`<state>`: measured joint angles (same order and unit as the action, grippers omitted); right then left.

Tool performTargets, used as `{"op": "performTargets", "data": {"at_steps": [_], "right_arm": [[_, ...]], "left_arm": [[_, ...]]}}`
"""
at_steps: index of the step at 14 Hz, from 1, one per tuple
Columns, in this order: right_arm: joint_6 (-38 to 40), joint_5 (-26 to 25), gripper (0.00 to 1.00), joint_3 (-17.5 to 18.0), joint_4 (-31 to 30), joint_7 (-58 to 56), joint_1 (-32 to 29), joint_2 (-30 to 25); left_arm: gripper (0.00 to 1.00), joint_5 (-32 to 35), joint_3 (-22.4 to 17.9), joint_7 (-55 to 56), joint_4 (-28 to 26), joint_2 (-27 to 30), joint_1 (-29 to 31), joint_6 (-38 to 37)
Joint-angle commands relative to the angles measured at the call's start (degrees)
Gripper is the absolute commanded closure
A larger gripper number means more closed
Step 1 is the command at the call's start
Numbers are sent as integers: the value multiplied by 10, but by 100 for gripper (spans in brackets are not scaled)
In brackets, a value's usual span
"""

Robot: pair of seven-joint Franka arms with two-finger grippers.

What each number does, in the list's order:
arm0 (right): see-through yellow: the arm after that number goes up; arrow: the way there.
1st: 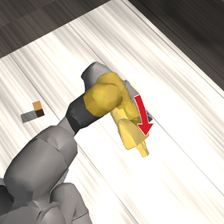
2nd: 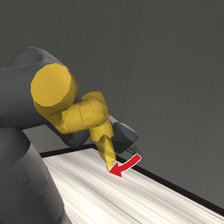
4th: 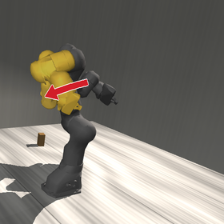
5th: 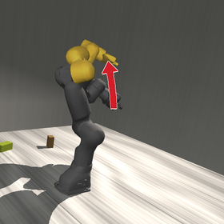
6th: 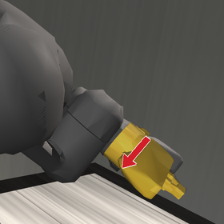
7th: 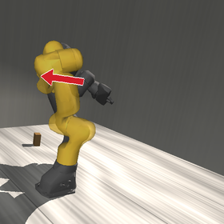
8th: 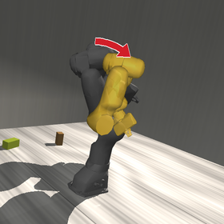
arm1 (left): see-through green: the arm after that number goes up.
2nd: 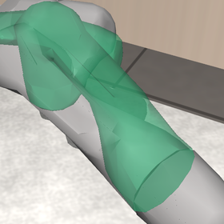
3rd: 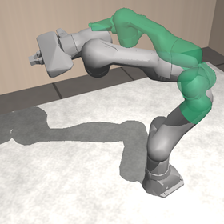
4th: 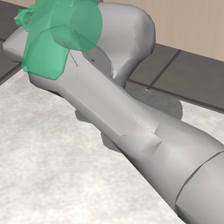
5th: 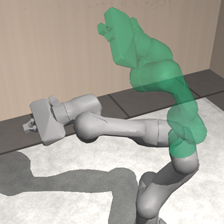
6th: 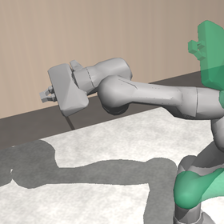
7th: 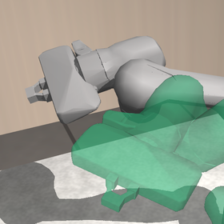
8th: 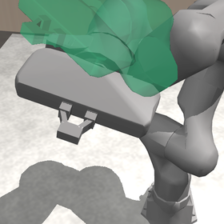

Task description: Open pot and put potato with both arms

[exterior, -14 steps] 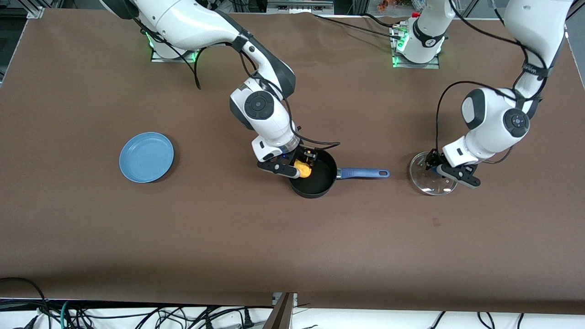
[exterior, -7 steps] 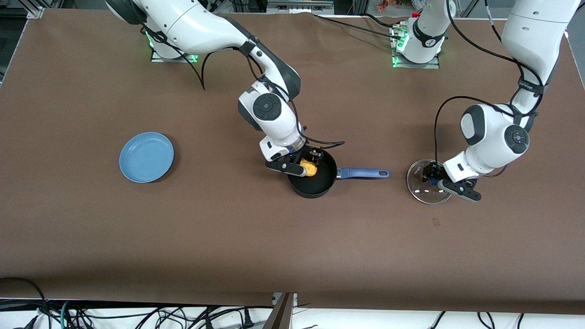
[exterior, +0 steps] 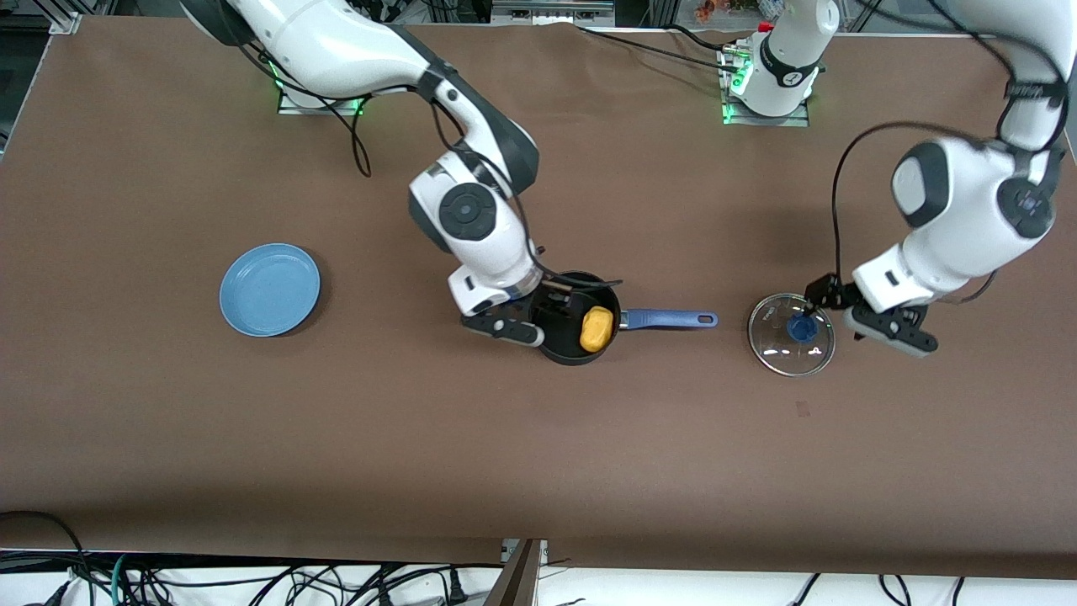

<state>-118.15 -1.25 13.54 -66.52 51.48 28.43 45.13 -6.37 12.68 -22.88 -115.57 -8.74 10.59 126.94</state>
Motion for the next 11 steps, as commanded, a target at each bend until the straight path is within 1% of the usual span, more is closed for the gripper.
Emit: {"op": "performTargets", "data": {"at_steps": [1,2,4,5,6,7,9,11], "right_arm": [[105,-8,0,3,21,-121,-50,-36],[134,-19,0,3,20,-165,-71,-62],[203,-41,0,3,21,-199,-103,-93],[230,-50,0,2,20,-213,-118,-111],[259,-70,0,-4,20,-246,-131,-126],[287,-91,0,-9,20,-292,-139,-140],[326,-97,0,-28,21,-380,-163,-161],[367,-95,0,-40,21,-430,-194,-190]], "left_arm": [[0,-7,-13,47,43,65,-14,-153],[0,7,-13,76,84,74,-14,-230],[0,43,-13,134,168,78,-28,-362],[0,53,-13,164,204,78,-40,-421],[0,62,-18,191,235,77,-52,-460],[0,74,-26,209,252,77,-69,-483],[0,80,-49,232,257,77,-96,-498],[0,80,-96,235,256,78,-121,-497]]}}
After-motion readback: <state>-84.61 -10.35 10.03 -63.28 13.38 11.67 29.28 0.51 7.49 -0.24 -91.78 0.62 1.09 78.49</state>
